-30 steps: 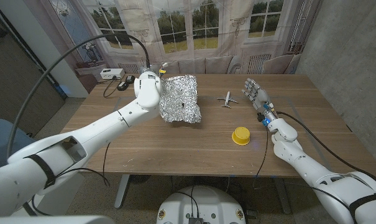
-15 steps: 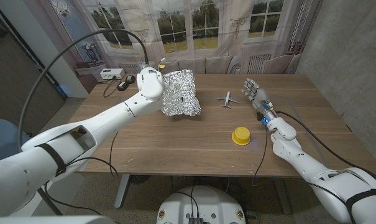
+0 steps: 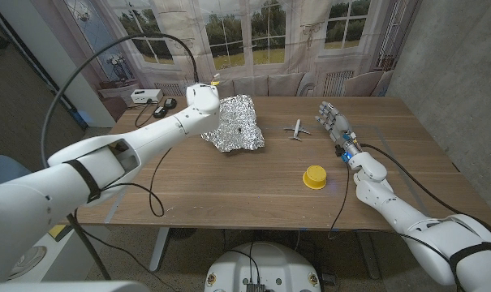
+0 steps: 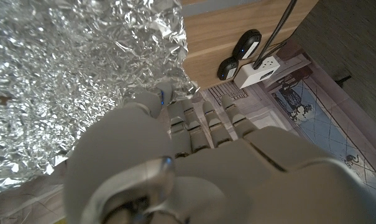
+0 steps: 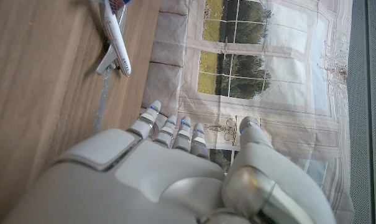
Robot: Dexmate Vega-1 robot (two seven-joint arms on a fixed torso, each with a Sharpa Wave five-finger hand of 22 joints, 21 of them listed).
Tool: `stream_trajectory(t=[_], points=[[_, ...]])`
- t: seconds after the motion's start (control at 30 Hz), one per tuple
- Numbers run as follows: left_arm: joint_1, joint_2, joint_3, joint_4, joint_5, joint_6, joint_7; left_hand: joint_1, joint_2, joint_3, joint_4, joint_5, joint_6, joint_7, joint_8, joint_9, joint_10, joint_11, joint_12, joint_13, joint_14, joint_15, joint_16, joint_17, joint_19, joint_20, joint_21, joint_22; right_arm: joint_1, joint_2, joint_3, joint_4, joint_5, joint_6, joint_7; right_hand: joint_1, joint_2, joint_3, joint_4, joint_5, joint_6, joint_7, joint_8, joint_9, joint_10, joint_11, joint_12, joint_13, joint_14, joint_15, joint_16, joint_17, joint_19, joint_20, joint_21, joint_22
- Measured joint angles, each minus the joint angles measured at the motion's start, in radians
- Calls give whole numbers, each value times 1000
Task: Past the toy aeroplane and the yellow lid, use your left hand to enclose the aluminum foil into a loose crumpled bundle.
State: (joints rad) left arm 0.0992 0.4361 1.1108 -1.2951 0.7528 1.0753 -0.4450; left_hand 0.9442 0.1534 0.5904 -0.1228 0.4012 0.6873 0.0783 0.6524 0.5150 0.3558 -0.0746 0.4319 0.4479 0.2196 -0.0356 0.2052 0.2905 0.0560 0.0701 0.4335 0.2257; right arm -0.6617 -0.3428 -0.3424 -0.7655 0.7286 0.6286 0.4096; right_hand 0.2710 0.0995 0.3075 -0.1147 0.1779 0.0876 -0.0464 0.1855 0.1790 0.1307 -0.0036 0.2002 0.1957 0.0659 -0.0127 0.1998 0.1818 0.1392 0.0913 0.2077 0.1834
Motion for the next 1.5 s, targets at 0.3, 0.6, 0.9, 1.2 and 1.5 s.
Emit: stream_trajectory(t=[0.3, 0.6, 0.9, 1.2, 1.5], points=[[-107, -63, 111, 164, -68, -28, -48, -10, -3, 14, -5, 22, 3, -3, 0, 50, -9, -2, 0, 0, -11, 0, 0, 0, -7, -4, 11, 5, 1, 0, 1, 3, -1, 4, -3, 0, 0, 0, 0, 0, 0, 0, 0, 0, 0, 0, 0, 0, 0, 0, 0, 0, 0, 0, 0, 0], [-209, -157, 256, 363, -120, -77, -120, -24, -16, 25, -24, 40, 29, -16, 0, 51, -8, -2, 0, 0, -8, 3, 0, -2, -7, -4, 18, 5, -5, -3, 5, 0, 1, 7, -5, 0, 0, -4, -4, 0, 0, 0, 0, 0, 0, 0, 0, 0, 0, 0, 0, 0, 0, 0, 0, 0], [-258, -233, 380, 499, -113, -116, -191, -94, -44, 18, -16, 27, 12, -36, 64, 51, -51, -4, -14, -2, -23, 3, 0, 6, -32, 14, 26, 5, -16, -10, 10, -14, 5, 7, -9, 0, 0, -4, -4, 0, 0, 0, 0, 0, 0, 0, 0, 0, 0, 0, 0, 0, 0, 0, 0, 0], [-275, -248, 455, 520, -78, -119, -229, -173, -55, -35, -11, -56, -244, -66, -8, 65, -136, 7, -39, -3, -73, 23, 0, 18, -70, 34, 34, 5, -23, -14, 12, -25, 7, 7, -11, 0, 0, -4, -4, 0, 0, 0, 0, 0, 0, 0, 0, 0, 0, 0, 0, 0, 0, 0, 0, 0], [-286, -242, 494, 502, -59, -121, -264, -232, -74, -98, -13, -130, -414, -72, -161, -31, -194, 25, -42, -4, -118, 39, -6, 2, -102, 44, 34, 2, -29, -17, 14, -34, 7, 7, -16, 0, 0, -4, -4, 0, 5, 5, 0, 0, 4, 4, 0, 0, 0, 0, 0, 0, 0, 0, 0, 0]])
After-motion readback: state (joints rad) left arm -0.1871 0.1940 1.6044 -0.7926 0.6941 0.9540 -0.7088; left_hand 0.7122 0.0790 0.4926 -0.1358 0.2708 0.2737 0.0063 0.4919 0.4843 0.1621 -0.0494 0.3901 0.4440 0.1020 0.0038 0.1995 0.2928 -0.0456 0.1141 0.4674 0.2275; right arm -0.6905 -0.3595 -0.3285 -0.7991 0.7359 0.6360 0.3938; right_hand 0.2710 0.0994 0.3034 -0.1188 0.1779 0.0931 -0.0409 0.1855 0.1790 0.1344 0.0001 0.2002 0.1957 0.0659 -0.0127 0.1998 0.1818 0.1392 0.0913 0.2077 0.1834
